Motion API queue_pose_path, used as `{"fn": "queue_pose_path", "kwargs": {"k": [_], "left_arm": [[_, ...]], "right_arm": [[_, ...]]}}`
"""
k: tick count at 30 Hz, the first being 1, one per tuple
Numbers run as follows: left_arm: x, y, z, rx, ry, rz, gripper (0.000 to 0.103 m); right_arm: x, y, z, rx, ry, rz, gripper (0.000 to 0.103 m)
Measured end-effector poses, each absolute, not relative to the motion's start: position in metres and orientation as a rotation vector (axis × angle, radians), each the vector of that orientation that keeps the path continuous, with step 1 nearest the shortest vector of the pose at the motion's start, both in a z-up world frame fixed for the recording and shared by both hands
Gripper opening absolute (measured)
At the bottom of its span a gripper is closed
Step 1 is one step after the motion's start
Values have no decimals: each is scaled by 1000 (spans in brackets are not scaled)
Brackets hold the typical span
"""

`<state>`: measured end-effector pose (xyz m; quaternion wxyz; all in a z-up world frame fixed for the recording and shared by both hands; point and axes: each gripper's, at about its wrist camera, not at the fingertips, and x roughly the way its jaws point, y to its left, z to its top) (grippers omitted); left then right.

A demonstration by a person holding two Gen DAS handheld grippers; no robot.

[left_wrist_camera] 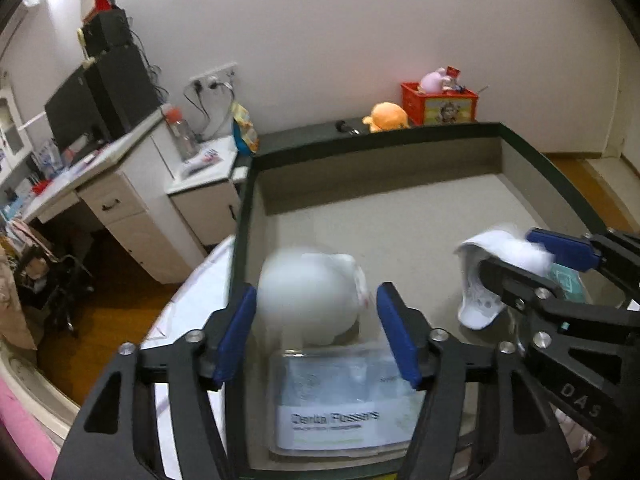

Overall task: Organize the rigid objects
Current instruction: 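Carry the silver toy and white dryer into the pink box and release both, then withdraw both grippers from the pink box back toward the pile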

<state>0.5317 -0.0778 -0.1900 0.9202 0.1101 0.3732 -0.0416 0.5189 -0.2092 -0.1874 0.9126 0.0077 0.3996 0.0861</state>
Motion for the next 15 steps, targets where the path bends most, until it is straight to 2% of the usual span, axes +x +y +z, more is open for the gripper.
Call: {"fn": "queue_pose_path", "kwargs": {"k": [1,3,5,6,7,15], "left_arm": [[533,-75,-188,211,771,-94,67],[532,-67,-183,168,776,-118,70],[525,-64,-176,152,757,-118,78],[520,-63,-171,155,736,-100,86],[511,-61,-163,157,706,-92,90],[422,-44,-105,123,503,-91,99]], "right_arm": [[518,-210,-187,27,823,170,56],[517,-214,-185,45,817,148,72],[510,-219,-177,60,792,135,76],[507,-220,-173,67,784,134,78],[503,-222,-169,74,774,134,78],[425,-216,-108,69,582,139,82]]}}
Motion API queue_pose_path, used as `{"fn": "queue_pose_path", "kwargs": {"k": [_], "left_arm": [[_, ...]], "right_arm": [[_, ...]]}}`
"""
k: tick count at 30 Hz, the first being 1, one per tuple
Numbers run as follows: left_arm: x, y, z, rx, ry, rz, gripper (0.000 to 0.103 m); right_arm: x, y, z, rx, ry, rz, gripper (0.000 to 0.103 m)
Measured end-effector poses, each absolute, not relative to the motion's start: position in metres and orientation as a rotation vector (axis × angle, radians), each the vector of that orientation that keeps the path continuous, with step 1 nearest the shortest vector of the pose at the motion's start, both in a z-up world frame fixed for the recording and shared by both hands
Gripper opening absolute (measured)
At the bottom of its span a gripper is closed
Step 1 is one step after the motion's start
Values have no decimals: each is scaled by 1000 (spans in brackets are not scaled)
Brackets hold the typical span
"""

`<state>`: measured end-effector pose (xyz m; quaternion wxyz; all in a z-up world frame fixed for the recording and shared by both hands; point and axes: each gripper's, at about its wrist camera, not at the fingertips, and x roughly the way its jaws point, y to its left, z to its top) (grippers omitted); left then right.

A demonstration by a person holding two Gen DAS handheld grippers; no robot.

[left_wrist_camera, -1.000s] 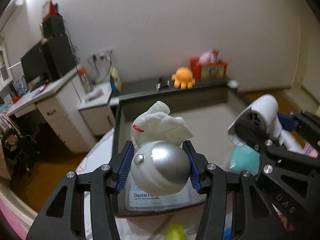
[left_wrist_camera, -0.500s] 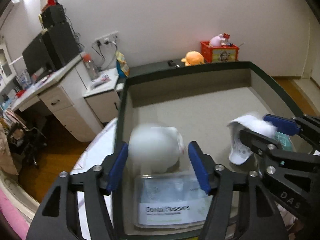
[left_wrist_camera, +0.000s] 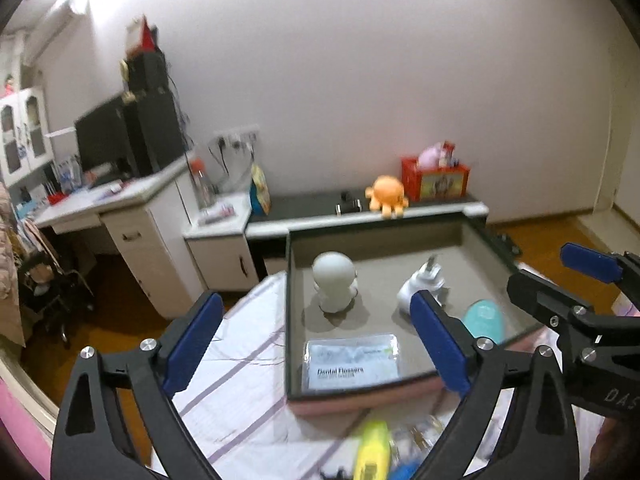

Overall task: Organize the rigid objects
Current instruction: 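Withdraw both grippers from the pink box back toward the pile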

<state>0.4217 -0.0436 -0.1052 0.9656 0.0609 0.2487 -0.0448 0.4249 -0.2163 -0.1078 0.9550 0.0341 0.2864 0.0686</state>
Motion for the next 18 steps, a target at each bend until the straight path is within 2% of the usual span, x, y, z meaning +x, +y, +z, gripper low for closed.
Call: {"fn": "queue_pose_path", "kwargs": {"k": [2,9,18], "left_arm": [[390,-37,-91,116,439,-69,102],[286,-30,-61,137,273,-13,103],[198,-27,-57,73,186,-48,103]], "right_arm": [[395,-214,-92,59,521,127,85],[301,-204,-59,16,337,108,86],[200,-202,-50,-7,209,33,90]]}}
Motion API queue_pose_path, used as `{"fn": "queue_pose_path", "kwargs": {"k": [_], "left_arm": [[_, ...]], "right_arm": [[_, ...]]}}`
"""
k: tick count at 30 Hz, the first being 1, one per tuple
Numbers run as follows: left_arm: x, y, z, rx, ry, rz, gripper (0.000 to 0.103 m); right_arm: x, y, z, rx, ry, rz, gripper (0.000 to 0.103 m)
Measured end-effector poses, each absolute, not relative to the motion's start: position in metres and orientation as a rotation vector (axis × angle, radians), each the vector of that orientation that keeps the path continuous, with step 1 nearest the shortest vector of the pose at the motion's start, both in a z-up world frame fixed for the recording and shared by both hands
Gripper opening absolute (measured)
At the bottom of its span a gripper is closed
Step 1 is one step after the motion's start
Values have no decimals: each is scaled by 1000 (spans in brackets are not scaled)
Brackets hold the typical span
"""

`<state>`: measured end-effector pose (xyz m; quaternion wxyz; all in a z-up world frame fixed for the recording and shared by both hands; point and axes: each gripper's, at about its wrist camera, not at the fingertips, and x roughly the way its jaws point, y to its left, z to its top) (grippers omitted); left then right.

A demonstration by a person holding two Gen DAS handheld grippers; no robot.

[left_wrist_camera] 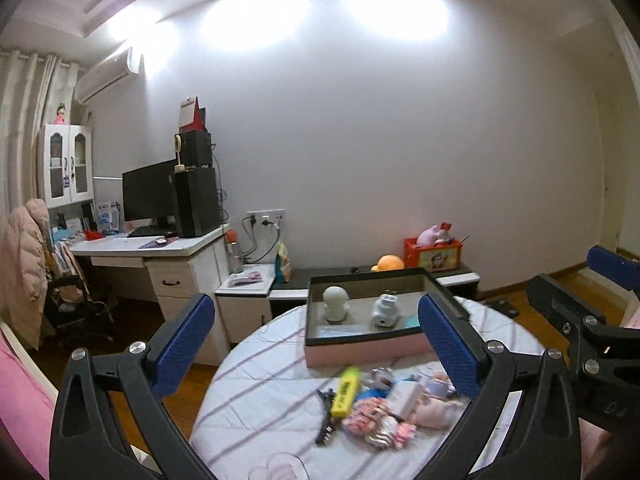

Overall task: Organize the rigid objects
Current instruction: 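Withdraw both grippers from the pink box back toward the pile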

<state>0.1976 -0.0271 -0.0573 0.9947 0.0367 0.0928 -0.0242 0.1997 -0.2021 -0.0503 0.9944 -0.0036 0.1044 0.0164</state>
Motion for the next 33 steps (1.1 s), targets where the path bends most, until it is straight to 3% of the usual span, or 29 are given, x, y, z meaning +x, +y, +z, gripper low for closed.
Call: {"fn": "queue_pose_path", "kwargs": {"k": [20,33], "left_arm": [[156,-40,-69,54,175,-122,103],[216,-43,-143,36,458,-181,103]], "right_arm": [[123,-208,-57,-42,134,-76,91],[171,-219,-109,3,332,-31,91]]}}
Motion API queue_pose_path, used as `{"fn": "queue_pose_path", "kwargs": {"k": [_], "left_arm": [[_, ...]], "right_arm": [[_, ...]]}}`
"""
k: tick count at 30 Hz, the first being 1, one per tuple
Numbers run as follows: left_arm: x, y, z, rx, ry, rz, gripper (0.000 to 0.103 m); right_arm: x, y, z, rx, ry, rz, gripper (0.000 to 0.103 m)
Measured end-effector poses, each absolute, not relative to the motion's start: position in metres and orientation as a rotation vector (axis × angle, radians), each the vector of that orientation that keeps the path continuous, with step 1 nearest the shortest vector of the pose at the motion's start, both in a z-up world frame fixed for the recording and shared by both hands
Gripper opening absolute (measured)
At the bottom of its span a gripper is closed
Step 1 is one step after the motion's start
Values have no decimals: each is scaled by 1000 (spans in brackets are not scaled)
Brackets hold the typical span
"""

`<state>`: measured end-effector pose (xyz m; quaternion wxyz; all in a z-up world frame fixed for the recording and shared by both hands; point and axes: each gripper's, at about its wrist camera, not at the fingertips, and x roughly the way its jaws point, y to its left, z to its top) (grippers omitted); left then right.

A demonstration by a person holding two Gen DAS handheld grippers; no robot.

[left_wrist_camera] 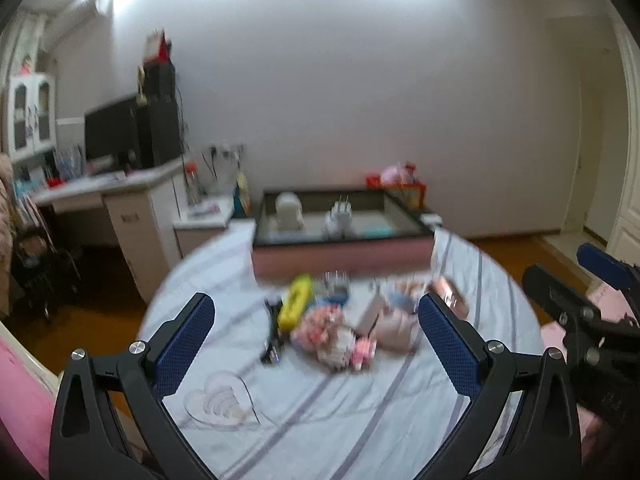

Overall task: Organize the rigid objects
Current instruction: 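Withdraw both grippers from the pink box back toward the pile, then grasp the copper cup with the right gripper while the left grasps the pink block figure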

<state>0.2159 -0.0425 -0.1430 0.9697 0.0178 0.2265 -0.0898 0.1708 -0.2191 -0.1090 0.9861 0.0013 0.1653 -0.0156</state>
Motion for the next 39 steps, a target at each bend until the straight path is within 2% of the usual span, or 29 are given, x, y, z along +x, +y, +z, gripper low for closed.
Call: {"fn": "queue_pose_path", "kwargs": {"k": [11,19,34,36,37,38,39], "left_arm": [[276,-10,-191,12,621,-77,103],[315,-7,-209,14,706,-127,103],[310,-43,-215,105,698,-228,103],[314,-43,-217,104,711,-228,103],[316,-42,-218,97,722,-224,103],[317,-41,-218,89,725,-222,103],[318,-40,-218,79,727,-225,103]], "right_arm": [[244,-254,-176,77,583,-63,91],[289,-273,-199,103,675,-78,91],[342,-269,-215,87,807,-7,89],[349,-268,-216,80,822,-7,84],[352,-267,-216,78,824,2,75],[355,-266,-216,79,827,22,61],[356,-266,-217,84,832,42,57]]}}
